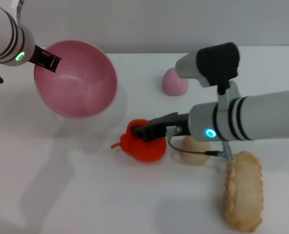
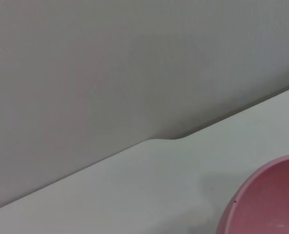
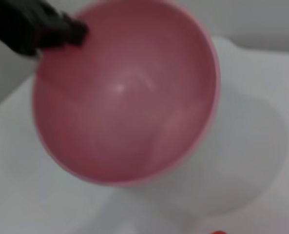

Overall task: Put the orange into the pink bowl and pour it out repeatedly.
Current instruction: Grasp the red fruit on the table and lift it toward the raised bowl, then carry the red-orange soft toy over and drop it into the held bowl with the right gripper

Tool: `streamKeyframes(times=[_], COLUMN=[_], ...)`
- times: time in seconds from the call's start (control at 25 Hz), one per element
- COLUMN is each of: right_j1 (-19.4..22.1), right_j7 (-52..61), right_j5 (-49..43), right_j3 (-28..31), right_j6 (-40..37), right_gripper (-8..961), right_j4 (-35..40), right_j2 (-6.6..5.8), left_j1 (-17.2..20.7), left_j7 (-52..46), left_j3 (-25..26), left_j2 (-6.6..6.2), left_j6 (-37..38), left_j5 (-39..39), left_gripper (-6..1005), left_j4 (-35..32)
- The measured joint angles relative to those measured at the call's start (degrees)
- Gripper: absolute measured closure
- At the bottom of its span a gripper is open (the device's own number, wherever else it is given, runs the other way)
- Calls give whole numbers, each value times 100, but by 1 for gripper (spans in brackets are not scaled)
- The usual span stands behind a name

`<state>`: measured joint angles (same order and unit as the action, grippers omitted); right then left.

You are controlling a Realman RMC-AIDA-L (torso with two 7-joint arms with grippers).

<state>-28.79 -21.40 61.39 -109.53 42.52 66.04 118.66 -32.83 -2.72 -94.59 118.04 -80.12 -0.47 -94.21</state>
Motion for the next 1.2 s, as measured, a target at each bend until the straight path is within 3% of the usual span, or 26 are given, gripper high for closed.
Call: streamKeyframes(times=[0.16, 0.2, 0.24, 0.4, 0.56, 1.0, 1.2], right_j1=[627, 956, 956, 1415, 1644, 1324, 1143], right_j7=[176, 313, 313, 551, 642, 828, 847], right_j5=[-598, -941, -941, -1608, -2356, -2585, -2292], right_j3=[368, 528, 528, 726, 746, 425, 391], right_j6=[458, 692, 692, 985, 988, 657, 524], right_gripper=[782, 786, 791, 808, 825, 891, 834], right_j4=[1311, 2103, 2103, 3446, 4194, 3889, 3317], right_j2=[10, 21, 21, 45, 82, 47, 28], left_j1=[4, 13, 16, 19, 1, -257, -329], left_j7=[7, 8, 8, 15, 86, 79, 120], left_j3=[11, 28, 32, 45, -6, -543, -593], left_j2=[-4, -5, -5, 4, 11, 40, 38], left_j6=[4, 16, 25, 133, 394, 719, 783], left_j5=[-13, -35, -41, -137, -582, -1232, -1544], left_gripper=[956, 956, 956, 955, 955, 955, 955], left_j4=[38, 118, 149, 361, 568, 819, 762])
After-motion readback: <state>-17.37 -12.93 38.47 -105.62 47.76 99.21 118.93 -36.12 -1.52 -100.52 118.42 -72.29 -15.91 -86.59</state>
